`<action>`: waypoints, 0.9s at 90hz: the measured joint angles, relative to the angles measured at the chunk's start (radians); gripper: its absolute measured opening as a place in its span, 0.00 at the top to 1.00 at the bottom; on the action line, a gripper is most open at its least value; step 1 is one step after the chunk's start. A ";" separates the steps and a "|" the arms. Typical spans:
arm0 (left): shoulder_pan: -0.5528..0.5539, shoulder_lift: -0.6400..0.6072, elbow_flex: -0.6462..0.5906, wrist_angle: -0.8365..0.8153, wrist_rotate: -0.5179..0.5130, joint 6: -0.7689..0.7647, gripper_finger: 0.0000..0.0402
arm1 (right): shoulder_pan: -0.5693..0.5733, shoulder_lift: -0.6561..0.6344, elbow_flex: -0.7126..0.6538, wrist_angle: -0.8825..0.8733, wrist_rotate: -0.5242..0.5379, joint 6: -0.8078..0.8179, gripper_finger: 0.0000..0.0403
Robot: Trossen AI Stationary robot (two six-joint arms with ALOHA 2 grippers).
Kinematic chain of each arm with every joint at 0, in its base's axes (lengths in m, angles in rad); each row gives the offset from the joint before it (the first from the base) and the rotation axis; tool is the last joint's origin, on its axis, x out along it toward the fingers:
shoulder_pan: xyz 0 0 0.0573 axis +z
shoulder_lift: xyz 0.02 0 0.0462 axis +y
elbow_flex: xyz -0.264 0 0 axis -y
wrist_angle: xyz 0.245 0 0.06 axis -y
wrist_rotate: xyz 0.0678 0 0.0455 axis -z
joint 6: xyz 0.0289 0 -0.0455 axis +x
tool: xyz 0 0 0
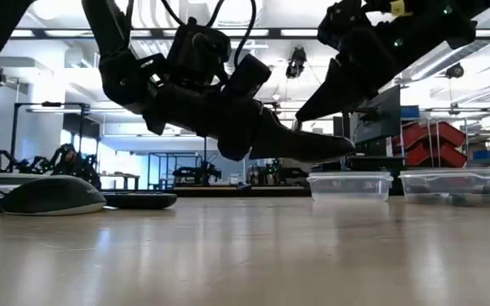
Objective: Insert battery
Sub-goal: Insert the brown battery into the black mouse battery compartment
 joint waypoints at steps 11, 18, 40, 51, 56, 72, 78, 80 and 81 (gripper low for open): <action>0.000 0.000 0.000 -0.009 0.000 0.000 0.31 | -0.013 0.024 0.001 0.017 -0.030 0.004 0.85; -0.001 0.000 -0.001 -0.012 0.000 0.000 0.31 | -0.019 0.044 0.001 0.030 -0.049 0.008 0.88; 0.000 0.003 -0.004 -0.048 -0.001 -0.003 0.34 | -0.032 0.119 0.003 0.063 -0.047 0.072 0.99; -0.001 0.005 -0.005 -0.057 -0.011 0.000 0.31 | -0.032 0.159 0.004 0.076 -0.047 0.093 1.00; 0.000 0.005 -0.005 -0.063 -0.018 0.009 0.31 | -0.032 0.174 0.006 0.081 -0.053 0.094 1.00; -0.001 0.005 -0.005 -0.085 -0.018 0.012 0.34 | -0.033 0.205 0.005 0.095 -0.069 0.094 1.00; -0.001 0.005 -0.004 -0.089 -0.019 0.006 0.33 | -0.032 0.201 0.004 0.092 -0.062 0.092 1.00; 0.000 0.005 -0.004 -0.093 -0.019 0.005 0.32 | -0.032 0.195 0.004 0.091 -0.059 0.086 1.00; 0.000 0.005 -0.003 -0.094 -0.019 0.004 0.32 | -0.032 0.191 0.004 0.090 -0.057 0.083 1.00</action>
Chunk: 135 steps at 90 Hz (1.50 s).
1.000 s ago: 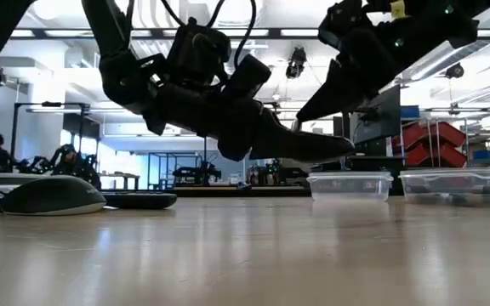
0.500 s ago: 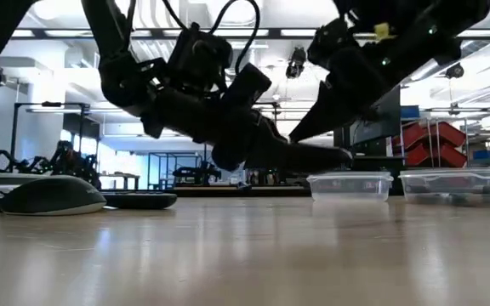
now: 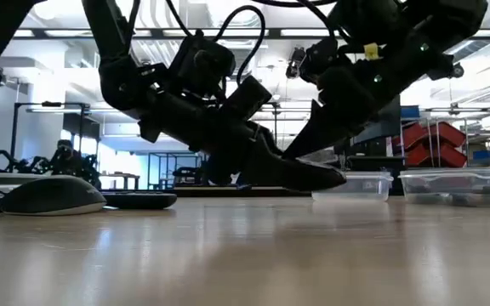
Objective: Insert battery
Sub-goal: Insert the brown battery into the black mouse battery compartment
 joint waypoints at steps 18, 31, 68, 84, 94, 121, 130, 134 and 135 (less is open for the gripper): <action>0.000 -0.003 0.009 0.011 -0.004 -0.014 0.34 | 0.001 -0.105 -0.006 -0.046 0.016 -0.113 1.00; 0.003 -0.005 0.009 0.003 0.008 -0.061 0.34 | 0.007 -0.191 -0.008 -0.099 0.028 -0.199 0.98; 0.167 -0.002 0.006 0.001 0.264 -0.348 0.34 | 0.026 -0.258 -0.006 -0.253 0.037 -0.251 0.58; 0.224 -0.002 0.005 0.001 0.415 -0.472 0.32 | 0.038 -0.230 -0.005 -0.244 0.037 -0.306 0.46; 0.231 -0.002 0.005 0.008 0.485 -0.544 0.34 | 0.038 -0.195 -0.005 -0.205 0.048 -0.378 0.40; 0.231 -0.020 0.003 0.096 0.611 -0.771 0.32 | 0.046 -0.114 -0.004 -0.028 0.135 -0.506 0.39; 0.232 -0.028 0.003 0.147 0.631 -0.810 0.33 | 0.049 -0.103 -0.004 0.031 0.145 -0.513 0.41; 0.232 -0.028 0.003 0.161 0.633 -0.838 0.34 | 0.049 -0.100 -0.003 0.046 0.151 -0.506 0.42; 0.232 -0.028 0.003 0.165 0.633 -0.845 0.34 | 0.049 -0.100 -0.003 0.049 0.152 -0.505 0.42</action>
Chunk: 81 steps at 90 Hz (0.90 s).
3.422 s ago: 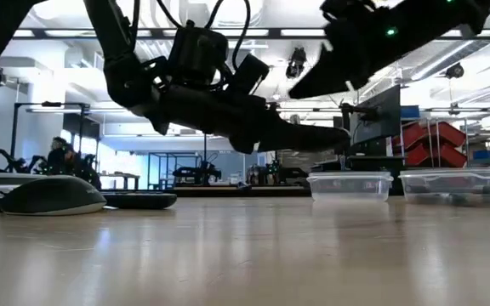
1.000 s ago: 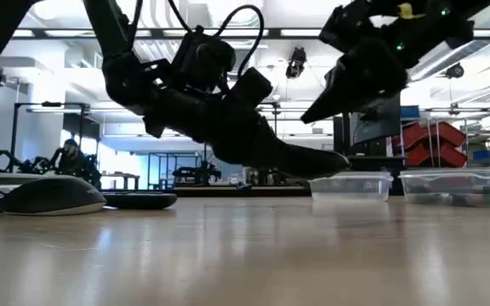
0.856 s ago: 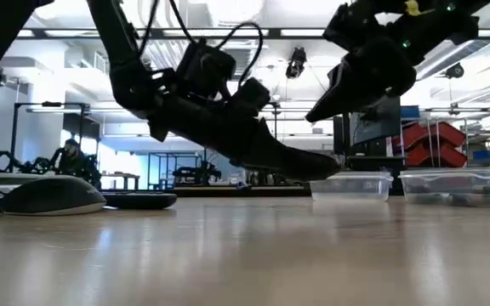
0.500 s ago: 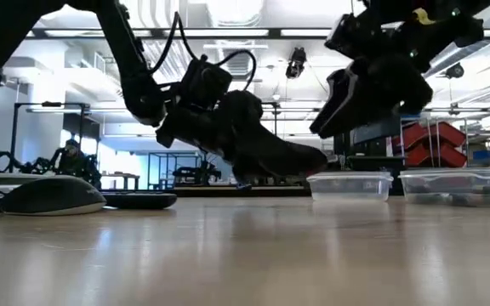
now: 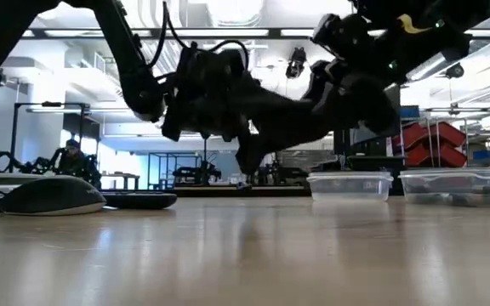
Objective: Insert battery
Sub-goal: Insert the brown battery into the black mouse battery compartment
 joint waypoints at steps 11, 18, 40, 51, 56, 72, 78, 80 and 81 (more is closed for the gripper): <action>0.005 -0.008 0.000 0.029 -0.001 -0.117 0.34 | 0.000 0.000 0.000 0.054 0.031 0.035 0.47; 0.007 -0.008 0.000 0.033 -0.003 -0.164 0.31 | 0.000 0.000 0.000 0.098 0.025 0.030 0.51; 0.011 -0.010 -0.001 0.081 0.023 -0.178 0.31 | 0.000 0.004 0.001 0.129 0.068 0.061 0.66; 0.021 -0.027 -0.002 0.086 0.035 -0.152 0.30 | 0.000 -0.001 0.003 0.135 0.074 0.115 0.66; 0.030 -0.039 -0.002 0.084 0.042 -0.121 0.29 | -0.001 -0.004 0.004 0.140 0.079 0.162 0.66; 0.063 -0.102 -0.001 0.013 0.051 0.026 0.25 | -0.003 -0.007 0.002 0.120 0.059 0.344 0.66; 0.073 -0.133 0.003 -0.012 0.051 0.087 0.25 | -0.003 0.003 -0.006 0.080 0.039 0.416 0.66; 0.076 -0.140 0.002 -0.019 0.049 0.101 0.25 | -0.003 0.004 -0.006 0.079 0.029 0.440 0.66; 0.077 -0.142 0.001 -0.023 0.049 0.108 0.25 | -0.003 0.004 -0.006 0.081 0.026 0.451 0.66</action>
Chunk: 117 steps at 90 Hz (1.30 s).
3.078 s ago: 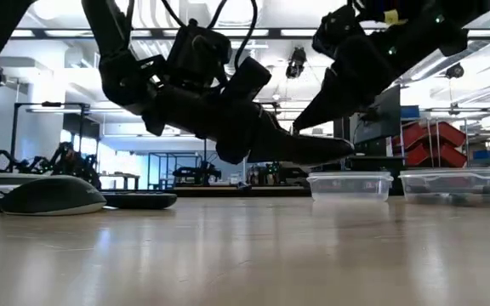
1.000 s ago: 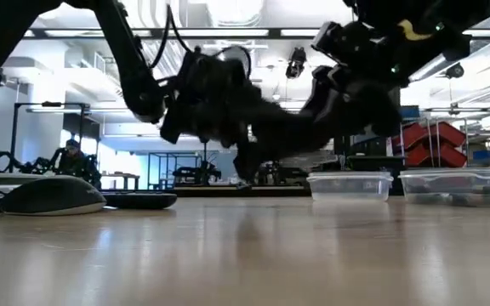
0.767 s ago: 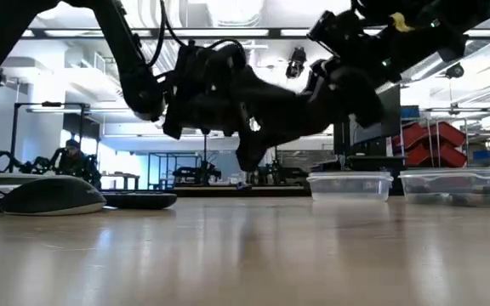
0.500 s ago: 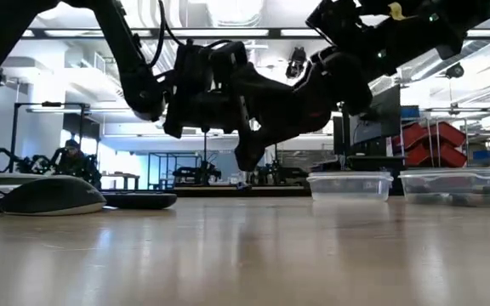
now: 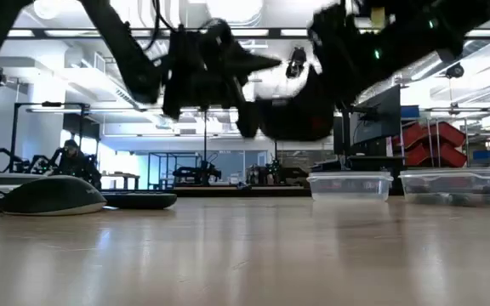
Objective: Insert battery
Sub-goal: Insert the brown battery into the black mouse battery compartment
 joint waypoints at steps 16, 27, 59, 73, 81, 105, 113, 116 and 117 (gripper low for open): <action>0.013 -0.069 -0.053 -0.027 -0.006 0.083 0.27 | -0.003 0.014 0.003 0.001 -0.033 0.212 0.66; 0.017 -0.159 -0.126 -0.064 -0.075 0.187 0.27 | -0.011 0.050 0.004 0.034 -0.087 0.367 0.66; -0.078 -0.460 -0.467 -0.149 -0.494 0.485 0.27 | -0.053 0.319 0.006 0.460 -0.253 0.621 0.66; -0.184 -0.524 -0.579 -0.153 -0.663 0.495 0.27 | -0.097 0.424 0.014 0.597 -0.263 0.722 0.66; -0.247 -0.543 -0.614 -0.138 -0.785 0.496 0.27 | -0.131 0.470 0.053 0.590 -0.309 0.760 0.65; -0.369 -0.543 -0.659 -0.162 -1.000 0.486 0.30 | -0.200 0.560 0.242 0.492 -0.358 0.771 0.66; -0.382 -0.543 -0.661 -0.177 -1.004 0.479 0.33 | -0.220 0.574 0.313 0.369 -0.361 0.761 0.66; -0.385 -0.543 -0.660 -0.178 -1.005 0.477 0.34 | -0.226 0.578 0.337 0.327 -0.367 0.754 0.65; -0.385 -0.543 -0.659 -0.181 -1.005 0.476 0.35 | -0.227 0.580 0.346 0.312 -0.368 0.753 0.65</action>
